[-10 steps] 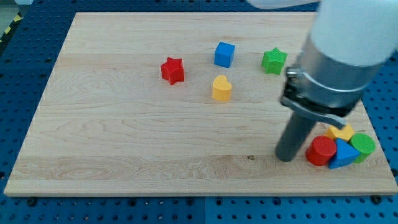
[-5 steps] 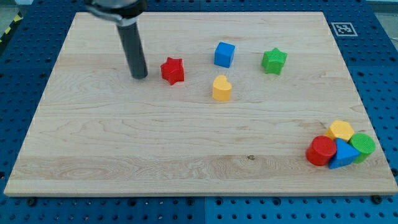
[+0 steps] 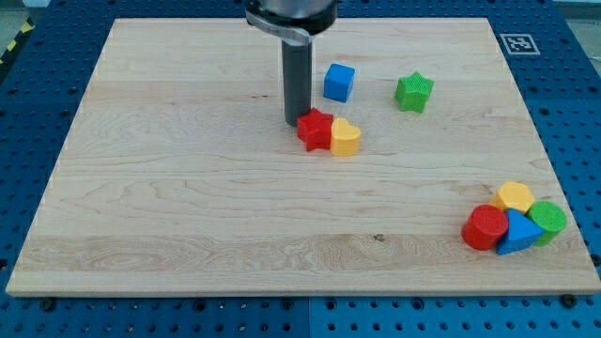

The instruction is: Move yellow heart into the red circle with the help of red star

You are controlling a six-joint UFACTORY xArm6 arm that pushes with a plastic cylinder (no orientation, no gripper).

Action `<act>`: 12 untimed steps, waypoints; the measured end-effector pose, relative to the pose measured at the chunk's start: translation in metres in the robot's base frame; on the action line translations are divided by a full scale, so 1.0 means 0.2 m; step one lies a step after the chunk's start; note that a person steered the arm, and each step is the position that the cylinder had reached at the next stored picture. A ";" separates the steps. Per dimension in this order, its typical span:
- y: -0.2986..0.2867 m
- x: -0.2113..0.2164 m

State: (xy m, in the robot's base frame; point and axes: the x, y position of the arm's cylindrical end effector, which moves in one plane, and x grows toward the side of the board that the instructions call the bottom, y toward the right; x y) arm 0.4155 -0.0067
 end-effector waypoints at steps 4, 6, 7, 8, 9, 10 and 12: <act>0.61 0.17; 0.82 0.17; 0.78 0.17; 0.55 0.17; 0.46 0.20; 0.52 0.23; 0.74 0.32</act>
State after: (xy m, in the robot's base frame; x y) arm 0.4798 0.1411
